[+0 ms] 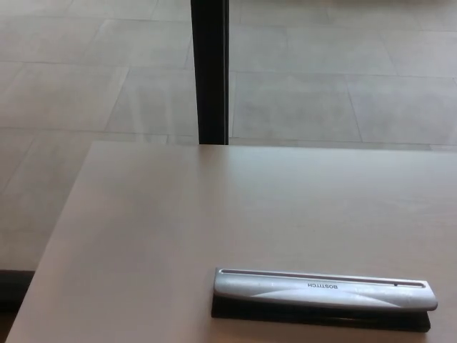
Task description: A hole pucnch is kept on the middle on the desk infront of the robot and the robot uses both its hands as fists to press on it and use it
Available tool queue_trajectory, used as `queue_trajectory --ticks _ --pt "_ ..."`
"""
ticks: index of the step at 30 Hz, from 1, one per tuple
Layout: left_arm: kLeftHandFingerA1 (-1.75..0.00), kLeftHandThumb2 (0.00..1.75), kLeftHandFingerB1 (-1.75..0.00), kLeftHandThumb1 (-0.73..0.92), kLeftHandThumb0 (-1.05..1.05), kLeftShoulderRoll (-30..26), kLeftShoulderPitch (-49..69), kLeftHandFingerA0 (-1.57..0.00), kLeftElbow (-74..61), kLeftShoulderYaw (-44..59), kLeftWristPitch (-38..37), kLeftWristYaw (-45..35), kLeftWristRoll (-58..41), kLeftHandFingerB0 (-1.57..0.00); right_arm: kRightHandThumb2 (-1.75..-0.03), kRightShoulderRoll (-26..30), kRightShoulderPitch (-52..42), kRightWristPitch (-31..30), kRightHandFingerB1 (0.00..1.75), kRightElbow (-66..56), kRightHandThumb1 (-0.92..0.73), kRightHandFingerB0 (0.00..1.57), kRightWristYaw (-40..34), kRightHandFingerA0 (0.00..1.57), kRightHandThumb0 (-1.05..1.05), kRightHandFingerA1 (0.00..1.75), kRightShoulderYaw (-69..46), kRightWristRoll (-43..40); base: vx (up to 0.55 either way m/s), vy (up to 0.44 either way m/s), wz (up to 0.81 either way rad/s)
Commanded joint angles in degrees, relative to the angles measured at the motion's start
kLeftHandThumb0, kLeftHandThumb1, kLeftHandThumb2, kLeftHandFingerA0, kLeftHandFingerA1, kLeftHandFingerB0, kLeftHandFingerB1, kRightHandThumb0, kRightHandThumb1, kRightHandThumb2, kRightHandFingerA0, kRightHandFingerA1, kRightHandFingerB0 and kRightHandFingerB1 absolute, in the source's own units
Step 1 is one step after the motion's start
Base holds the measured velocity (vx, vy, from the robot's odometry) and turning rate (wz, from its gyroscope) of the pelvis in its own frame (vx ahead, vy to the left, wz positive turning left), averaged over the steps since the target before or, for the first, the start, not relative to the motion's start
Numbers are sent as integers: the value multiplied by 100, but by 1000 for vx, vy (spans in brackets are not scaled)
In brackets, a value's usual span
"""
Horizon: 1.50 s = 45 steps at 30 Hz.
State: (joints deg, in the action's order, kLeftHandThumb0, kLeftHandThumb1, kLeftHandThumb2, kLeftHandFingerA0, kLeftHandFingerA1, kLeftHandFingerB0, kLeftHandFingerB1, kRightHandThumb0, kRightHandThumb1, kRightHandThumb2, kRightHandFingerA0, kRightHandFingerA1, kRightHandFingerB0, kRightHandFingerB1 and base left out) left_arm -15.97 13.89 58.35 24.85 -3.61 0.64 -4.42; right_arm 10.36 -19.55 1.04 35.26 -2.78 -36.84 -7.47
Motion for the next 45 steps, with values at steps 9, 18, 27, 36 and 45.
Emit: queue_trajectory --ticks 9,18,27,36,45 --pt "-99 60 -46 69 -20 -441 -1047 -112 -1271 1863 174 829 -1351 -73 -105 1118 1443 -678 83 -102 -57 63 -918 96 -32 114 -2528 -2117 0 0 0" --pt "-174 60 -115 84 -11 242 -2638 -77 -6395 365 1409 1046 -1086 -64 -150 1131 2844 -1358 152 -3377 -26 95 -999 112 -33 175 -1842 -2621 0 0 0" --pt "-175 94 -106 72 -18 1791 -2566 -91 -8625 -1515 1286 997 -1114 -71 -114 -136 2592 -1698 113 -6408 -45 92 -930 111 -30 175 136 -3025 0 0 0" --pt "-175 95 -164 80 -28 2892 -1808 -89 -8062 -3674 1457 577 -333 -59 -118 -1268 1447 -1282 150 -6450 -68 58 -20 102 -19 175 2181 -1723 0 0 0" --pt "-175 96 -152 81 -26 3201 -1309 -95 -7528 -4584 1519 663 64 -56 -124 -1465 1027 -1080 162 -6094 -68 59 136 111 -16 175 3217 -957 0 0 0"
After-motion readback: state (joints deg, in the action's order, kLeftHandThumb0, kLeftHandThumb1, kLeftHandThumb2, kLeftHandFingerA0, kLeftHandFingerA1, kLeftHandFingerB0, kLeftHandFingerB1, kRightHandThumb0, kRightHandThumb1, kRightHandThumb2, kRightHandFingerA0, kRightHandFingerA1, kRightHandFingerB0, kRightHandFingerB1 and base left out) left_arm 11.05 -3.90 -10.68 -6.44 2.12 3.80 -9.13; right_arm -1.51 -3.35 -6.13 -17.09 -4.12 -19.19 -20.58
